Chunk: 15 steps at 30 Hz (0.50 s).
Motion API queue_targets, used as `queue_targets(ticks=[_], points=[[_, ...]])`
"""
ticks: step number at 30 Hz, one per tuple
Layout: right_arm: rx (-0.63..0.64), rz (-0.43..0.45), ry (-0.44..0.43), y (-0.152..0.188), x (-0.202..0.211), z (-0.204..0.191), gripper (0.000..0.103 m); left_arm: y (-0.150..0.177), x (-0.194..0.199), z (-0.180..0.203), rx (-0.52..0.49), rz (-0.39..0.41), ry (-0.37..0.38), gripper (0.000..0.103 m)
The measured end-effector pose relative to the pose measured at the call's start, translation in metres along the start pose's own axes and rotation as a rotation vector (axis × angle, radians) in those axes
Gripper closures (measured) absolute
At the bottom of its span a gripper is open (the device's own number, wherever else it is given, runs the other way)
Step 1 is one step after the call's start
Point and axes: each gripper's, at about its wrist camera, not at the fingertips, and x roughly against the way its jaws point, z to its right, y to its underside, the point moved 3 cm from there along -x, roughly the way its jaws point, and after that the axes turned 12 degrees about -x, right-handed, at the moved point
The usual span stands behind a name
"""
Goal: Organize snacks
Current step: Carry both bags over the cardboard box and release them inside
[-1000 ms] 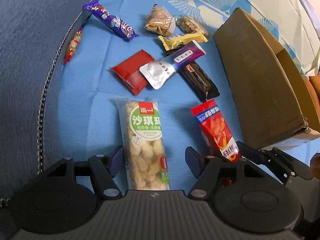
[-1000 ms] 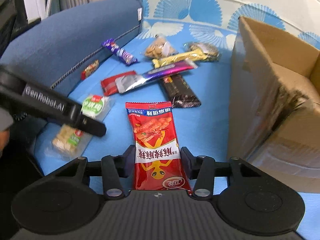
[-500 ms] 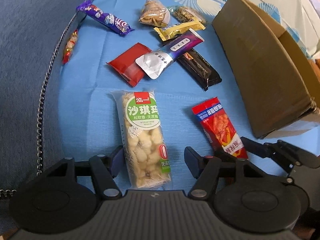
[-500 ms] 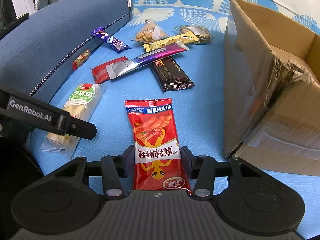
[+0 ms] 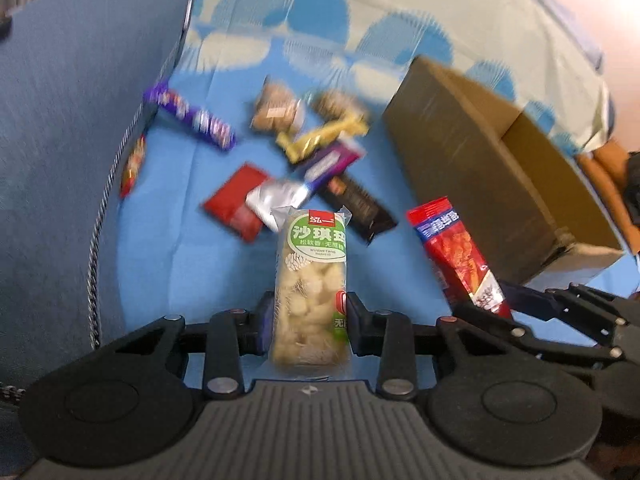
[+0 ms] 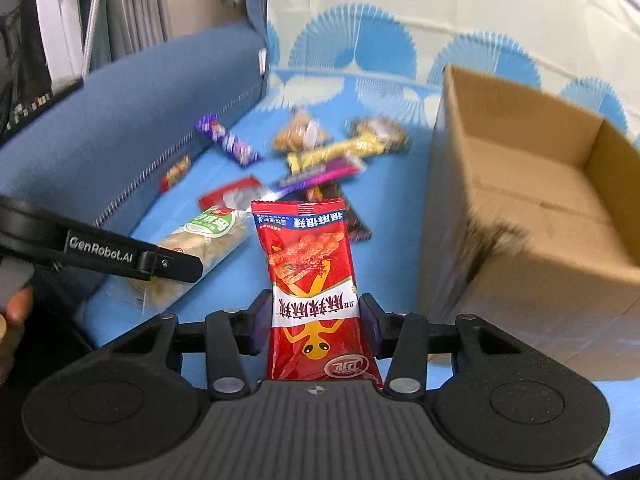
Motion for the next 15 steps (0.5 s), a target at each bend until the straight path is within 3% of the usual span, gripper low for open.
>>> queue_targets(ticks=[3, 8, 15], points=[[0.003, 0.064, -0.008, -0.009, 0.020, -0.004, 0.055, -0.001, 0.015, 0.006, -0.022, 0.098, 0.005, 0.063], [0.029, 0.178, -0.013, -0.012, 0.051, -0.003, 0.055, -0.002, 0.028, 0.019, -0.087, 0.196, -0.003, 0.063], [-0.015, 0.320, -0.010, -0.017, 0.081, 0.023, 0.055, -0.005, 0.020, 0.028, -0.133, 0.202, -0.002, 0.063]])
